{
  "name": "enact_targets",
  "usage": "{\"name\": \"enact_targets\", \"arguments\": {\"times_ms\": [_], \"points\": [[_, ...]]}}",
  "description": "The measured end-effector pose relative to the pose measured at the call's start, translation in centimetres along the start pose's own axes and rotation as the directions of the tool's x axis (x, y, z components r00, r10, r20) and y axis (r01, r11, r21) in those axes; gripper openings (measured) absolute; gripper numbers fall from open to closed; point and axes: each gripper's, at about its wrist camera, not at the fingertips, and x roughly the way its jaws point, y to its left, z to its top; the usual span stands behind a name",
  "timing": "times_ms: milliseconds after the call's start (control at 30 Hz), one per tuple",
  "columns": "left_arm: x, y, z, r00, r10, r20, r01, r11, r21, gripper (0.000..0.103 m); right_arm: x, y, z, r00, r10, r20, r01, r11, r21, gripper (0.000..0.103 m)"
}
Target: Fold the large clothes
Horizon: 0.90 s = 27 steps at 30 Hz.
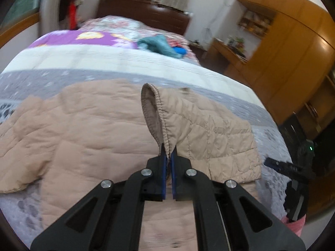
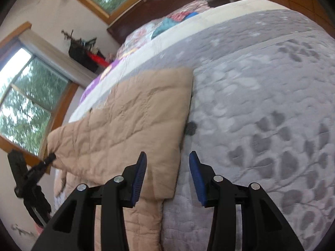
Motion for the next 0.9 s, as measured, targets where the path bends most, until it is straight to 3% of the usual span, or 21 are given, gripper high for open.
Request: {"name": "enact_targets", "arguments": {"times_ms": [167,367,533,633,733,900], "points": [[2.1,4.5,-0.4,0.996,0.060,-0.065,-0.064,0.996,-0.058,0.002,2.6,1.4,-0.7,0.997,-0.056,-0.051,0.054,0.997,-0.045,0.043],[6.2,7.1,-2.0,0.985,0.081,-0.150,-0.094,0.992,-0.079,0.005,3.7,1.6,-1.0,0.991,-0.119,-0.063,0.116,0.992,-0.059,0.043],[7.0,6.8,-2.2,0.988,0.086,-0.128,-0.094,0.994,-0.062,0.008,4.0,2.6,-1.5,0.988,-0.149,-0.045,0.144,0.984,-0.101,0.043],[5.6,7.1,-2.6,0.984,0.137,-0.110,-0.143,0.989,-0.049,0.014,2.4,3.8,-1.3,0.986,-0.168,-0.009,0.166,0.980,-0.114,0.043],[2.1,5.2,-2.0,0.984,0.180,0.002,-0.180,0.984,0.002,0.014,-0.2,7.0,-1.5,0.982,-0.174,0.074,0.184,0.968,-0.172,0.043],[1.2,1.7,-1.4,0.993,0.114,-0.013,-0.113,0.992,0.051,0.017,1.2,11.4,-1.9,0.989,-0.150,0.002,0.147,0.963,-0.228,0.043]]}}
